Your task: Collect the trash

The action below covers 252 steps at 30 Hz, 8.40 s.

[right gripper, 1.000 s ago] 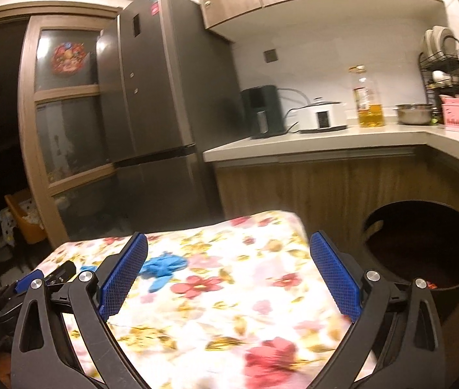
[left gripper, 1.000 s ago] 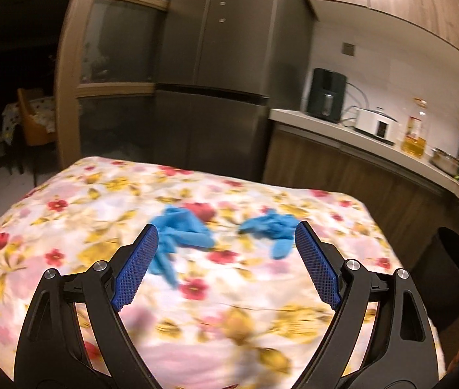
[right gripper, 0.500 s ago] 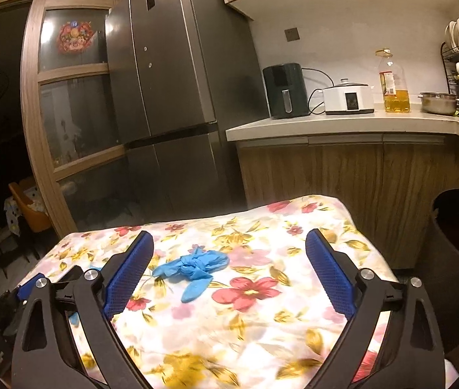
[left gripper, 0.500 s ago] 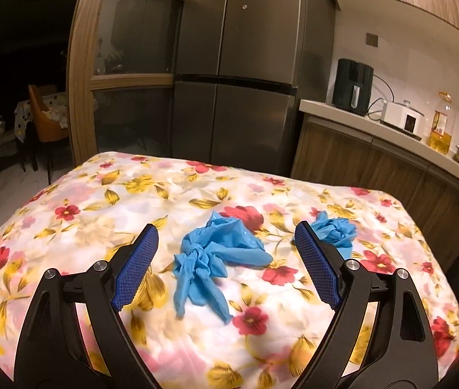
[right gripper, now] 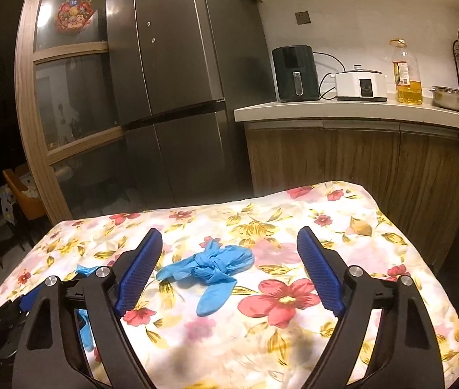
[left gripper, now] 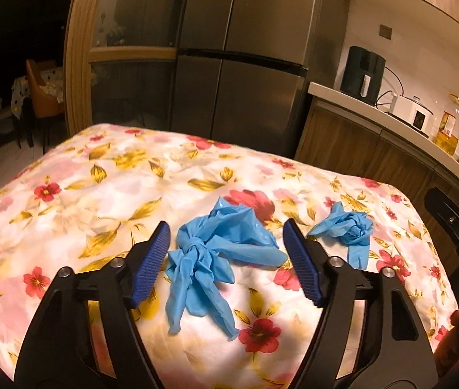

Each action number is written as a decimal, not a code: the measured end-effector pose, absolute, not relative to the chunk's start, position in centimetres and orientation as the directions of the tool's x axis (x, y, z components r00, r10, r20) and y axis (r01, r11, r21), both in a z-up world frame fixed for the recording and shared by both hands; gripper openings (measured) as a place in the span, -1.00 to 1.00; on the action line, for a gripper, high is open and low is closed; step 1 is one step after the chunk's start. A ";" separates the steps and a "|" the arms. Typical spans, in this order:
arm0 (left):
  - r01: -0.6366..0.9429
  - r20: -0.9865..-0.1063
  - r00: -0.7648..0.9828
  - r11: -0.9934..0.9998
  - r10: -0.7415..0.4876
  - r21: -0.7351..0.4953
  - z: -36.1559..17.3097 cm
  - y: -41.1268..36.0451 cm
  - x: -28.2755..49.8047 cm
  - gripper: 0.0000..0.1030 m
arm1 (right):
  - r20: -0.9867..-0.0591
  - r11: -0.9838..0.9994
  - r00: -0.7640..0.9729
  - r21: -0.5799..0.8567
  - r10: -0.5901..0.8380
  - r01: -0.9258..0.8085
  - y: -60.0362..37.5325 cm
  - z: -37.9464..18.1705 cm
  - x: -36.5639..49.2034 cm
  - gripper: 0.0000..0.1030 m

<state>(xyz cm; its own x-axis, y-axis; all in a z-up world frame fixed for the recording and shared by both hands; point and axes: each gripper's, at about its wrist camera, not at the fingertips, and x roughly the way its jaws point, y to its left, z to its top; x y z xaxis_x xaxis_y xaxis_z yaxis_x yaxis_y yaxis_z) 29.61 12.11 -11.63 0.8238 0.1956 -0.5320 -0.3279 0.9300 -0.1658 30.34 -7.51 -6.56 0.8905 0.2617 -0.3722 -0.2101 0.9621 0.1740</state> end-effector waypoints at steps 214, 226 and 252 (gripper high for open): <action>0.011 -0.366 0.930 0.998 -0.033 -0.061 -2.1 -2.8 3.7 0.88 | -0.326 0.993 0.940 0.030 -0.096 0.112 -21.0 0.7 -0.2 0.89; 0.019 -0.360 0.932 0.998 -0.042 -0.067 -2.0 -2.3 3.2 0.88 | -0.321 0.994 0.942 0.029 -0.094 0.109 -20.8 1.1 -0.6 0.89; 0.026 -0.356 0.933 0.997 -0.048 -0.067 -1.6 -2.8 3.2 0.88 | -0.317 0.993 0.943 0.030 -0.098 0.114 -20.6 1.2 -0.8 0.89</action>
